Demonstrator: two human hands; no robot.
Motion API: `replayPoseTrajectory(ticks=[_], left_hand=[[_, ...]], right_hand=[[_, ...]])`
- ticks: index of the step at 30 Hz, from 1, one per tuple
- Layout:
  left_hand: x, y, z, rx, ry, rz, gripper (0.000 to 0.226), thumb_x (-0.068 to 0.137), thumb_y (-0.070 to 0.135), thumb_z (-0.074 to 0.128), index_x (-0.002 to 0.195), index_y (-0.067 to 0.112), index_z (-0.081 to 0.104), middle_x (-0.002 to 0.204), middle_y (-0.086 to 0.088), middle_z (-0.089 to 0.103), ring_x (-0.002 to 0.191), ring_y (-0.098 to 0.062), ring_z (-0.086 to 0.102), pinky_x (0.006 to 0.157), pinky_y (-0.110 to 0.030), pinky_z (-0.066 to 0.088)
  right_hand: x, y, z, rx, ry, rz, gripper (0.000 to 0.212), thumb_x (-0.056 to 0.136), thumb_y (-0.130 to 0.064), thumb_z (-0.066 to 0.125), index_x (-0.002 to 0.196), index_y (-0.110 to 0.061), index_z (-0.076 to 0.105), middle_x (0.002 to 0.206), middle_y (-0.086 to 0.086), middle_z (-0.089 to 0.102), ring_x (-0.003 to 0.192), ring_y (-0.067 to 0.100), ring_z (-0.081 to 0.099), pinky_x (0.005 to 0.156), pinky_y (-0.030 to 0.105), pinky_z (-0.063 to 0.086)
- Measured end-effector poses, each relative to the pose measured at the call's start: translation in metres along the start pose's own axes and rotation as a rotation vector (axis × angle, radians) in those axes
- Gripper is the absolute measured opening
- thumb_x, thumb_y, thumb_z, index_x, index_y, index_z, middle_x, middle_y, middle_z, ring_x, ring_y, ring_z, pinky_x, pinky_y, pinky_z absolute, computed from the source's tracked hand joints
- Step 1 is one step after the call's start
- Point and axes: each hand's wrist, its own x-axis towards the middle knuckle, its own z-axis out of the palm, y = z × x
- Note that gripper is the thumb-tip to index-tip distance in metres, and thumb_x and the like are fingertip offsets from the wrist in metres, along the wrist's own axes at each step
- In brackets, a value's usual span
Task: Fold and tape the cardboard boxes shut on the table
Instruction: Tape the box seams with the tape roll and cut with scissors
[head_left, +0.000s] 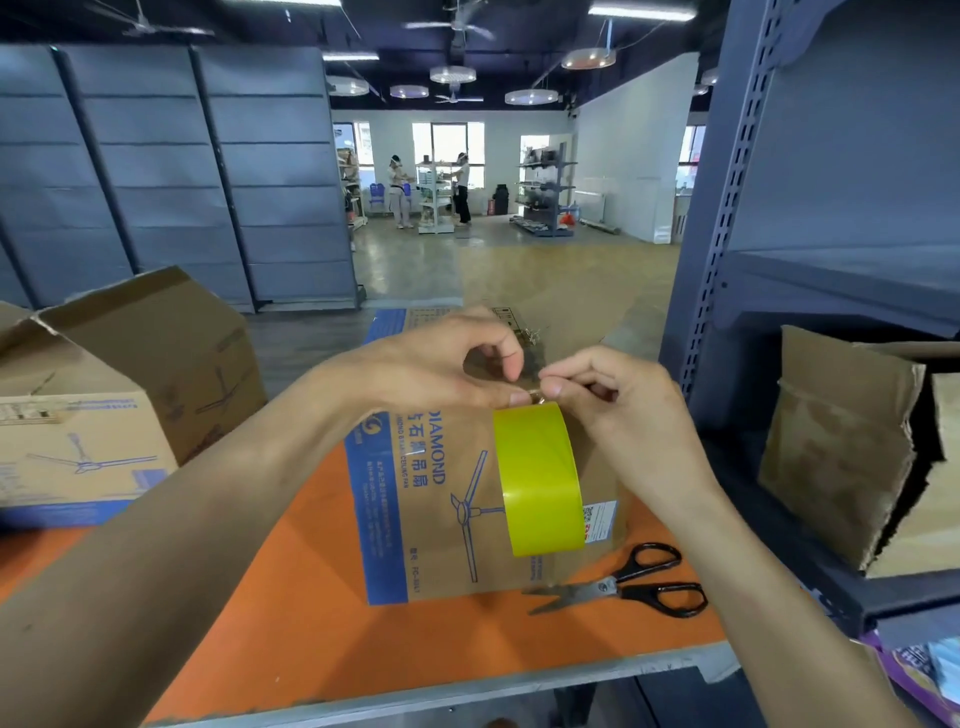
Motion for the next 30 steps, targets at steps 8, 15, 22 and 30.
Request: replayPoseTrajectory(ticks=[8,15,22,30], left_hand=[[-0.009,-0.003,-0.018,-0.147,-0.144,0.006,0.025,0.086,0.031,0.075,0.11,0.029,0.07,0.127,0.002,0.061,0.125,-0.019,0.057,0.113,-0.05,0.04],[-0.001,0.002,0.001,0.026,0.072,0.049,0.012,0.089,0.035,0.076,0.091,0.024,0.069,0.095,0.014,0.057,0.083,0.001,0.054,0.079,-0.018,0.039],[-0.001,0.014,0.001,0.252,0.109,0.183,0.02,0.087,0.034,0.077,0.086,0.018,0.066,0.088,0.01,0.057,0.079,-0.004,0.054,0.069,-0.014,0.038],[0.002,0.012,0.01,0.237,0.167,0.187,0.029,0.086,0.039,0.075,0.08,0.015,0.06,0.089,0.001,0.058,0.08,-0.013,0.054,0.076,-0.039,0.047]], right_hand=[[-0.002,0.007,-0.003,-0.129,-0.013,-0.081,0.005,0.092,-0.032,0.071,0.093,-0.036,0.071,0.079,-0.021,0.067,0.075,0.009,0.051,0.067,0.03,0.039],[-0.003,0.003,-0.003,-0.207,0.029,-0.162,0.006,0.088,-0.036,0.073,0.094,-0.037,0.071,0.079,-0.029,0.061,0.078,0.005,0.051,0.063,0.016,0.036],[-0.006,-0.006,-0.005,-0.255,-0.029,-0.198,0.01,0.095,-0.019,0.069,0.098,-0.027,0.072,0.089,-0.038,0.058,0.086,0.007,0.053,0.069,0.026,0.045],[-0.046,-0.006,-0.003,-0.176,0.087,-0.131,0.036,0.098,-0.005,0.055,0.124,-0.028,0.065,0.114,-0.015,0.06,0.105,0.003,0.061,0.083,0.01,0.045]])
